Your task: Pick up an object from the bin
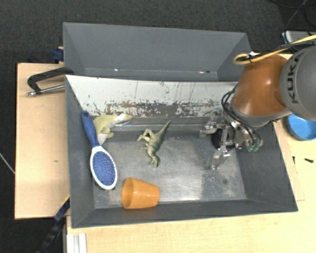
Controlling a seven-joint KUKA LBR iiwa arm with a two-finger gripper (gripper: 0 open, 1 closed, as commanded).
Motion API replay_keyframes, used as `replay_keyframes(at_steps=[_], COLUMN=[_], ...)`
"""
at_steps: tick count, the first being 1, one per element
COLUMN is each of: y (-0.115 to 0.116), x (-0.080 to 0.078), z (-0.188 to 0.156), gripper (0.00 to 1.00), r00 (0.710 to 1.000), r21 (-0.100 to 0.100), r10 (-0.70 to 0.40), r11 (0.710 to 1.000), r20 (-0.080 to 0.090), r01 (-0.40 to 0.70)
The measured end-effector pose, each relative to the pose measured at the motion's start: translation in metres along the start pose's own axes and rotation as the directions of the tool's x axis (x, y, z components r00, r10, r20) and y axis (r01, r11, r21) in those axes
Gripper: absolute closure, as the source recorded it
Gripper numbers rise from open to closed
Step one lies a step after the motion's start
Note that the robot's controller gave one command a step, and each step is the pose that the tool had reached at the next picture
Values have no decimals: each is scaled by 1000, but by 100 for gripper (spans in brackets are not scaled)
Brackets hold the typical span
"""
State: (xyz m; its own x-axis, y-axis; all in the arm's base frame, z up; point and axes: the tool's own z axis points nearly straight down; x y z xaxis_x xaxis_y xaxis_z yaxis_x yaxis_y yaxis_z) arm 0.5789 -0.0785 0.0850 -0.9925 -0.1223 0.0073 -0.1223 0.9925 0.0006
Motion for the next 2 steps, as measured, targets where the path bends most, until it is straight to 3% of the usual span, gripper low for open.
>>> replay_keyframes(at_steps=[1, 2], y=[63, -18], x=[-23, -9], z=[-78, 13], gripper=[0, 0], r00=[998, 968], r21=[-3, -4], r10=[59, 252], r11=[998, 968], r20=[23, 12], r01=[-59, -252])
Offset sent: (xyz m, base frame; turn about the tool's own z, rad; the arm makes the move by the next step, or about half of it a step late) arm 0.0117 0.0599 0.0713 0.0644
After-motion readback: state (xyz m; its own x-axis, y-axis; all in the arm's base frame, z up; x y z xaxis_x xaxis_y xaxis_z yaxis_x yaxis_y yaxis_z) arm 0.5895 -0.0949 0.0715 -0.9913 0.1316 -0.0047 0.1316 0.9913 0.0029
